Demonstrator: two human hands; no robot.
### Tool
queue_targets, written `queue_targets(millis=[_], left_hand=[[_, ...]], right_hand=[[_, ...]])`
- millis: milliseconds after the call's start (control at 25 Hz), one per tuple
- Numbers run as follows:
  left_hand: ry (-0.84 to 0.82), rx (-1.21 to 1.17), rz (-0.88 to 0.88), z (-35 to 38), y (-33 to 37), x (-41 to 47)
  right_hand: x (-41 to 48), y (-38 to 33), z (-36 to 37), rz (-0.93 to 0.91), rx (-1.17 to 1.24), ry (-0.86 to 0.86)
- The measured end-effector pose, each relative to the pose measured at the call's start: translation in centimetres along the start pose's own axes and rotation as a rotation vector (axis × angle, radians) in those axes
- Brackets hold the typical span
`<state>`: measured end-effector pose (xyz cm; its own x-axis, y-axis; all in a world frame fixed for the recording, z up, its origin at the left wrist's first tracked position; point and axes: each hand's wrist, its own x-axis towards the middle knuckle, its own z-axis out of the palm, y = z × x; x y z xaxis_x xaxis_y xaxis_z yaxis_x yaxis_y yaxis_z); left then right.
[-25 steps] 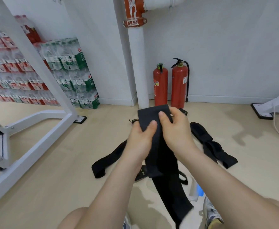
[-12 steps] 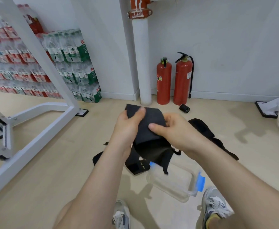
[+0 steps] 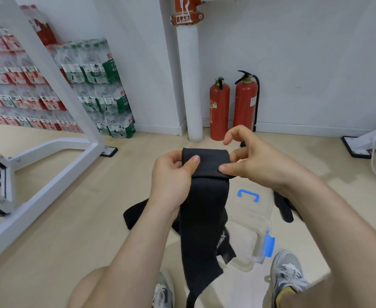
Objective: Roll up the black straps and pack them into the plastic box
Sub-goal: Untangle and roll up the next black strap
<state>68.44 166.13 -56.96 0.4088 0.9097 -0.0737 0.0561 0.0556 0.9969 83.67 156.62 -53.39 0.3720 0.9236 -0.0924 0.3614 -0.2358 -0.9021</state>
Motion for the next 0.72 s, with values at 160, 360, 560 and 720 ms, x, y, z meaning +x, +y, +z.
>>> queue_targets(millis=[160, 360, 560, 720], left_hand=[[-0.132, -0.080, -0.068, 0.0, 0.7, -0.4], [0.026, -0.121, -0.056, -0.6, 0.6, 0.7], [-0.035, -0.118, -0.025, -0.1, 0.5, 0.5], [-0.051, 0.047, 0.046, 0.0, 0.0, 0.5]], right_hand=[[-0.2, 0.5, 0.0, -0.051, -0.013, -0.022], [-0.6, 0.2, 0.2, -0.003, 0.460, -0.139], [-0.5, 0.1, 2.8, 0.099, 0.821, -0.250], [0.3, 0.1, 3.4, 0.112, 0.718, -0.072]])
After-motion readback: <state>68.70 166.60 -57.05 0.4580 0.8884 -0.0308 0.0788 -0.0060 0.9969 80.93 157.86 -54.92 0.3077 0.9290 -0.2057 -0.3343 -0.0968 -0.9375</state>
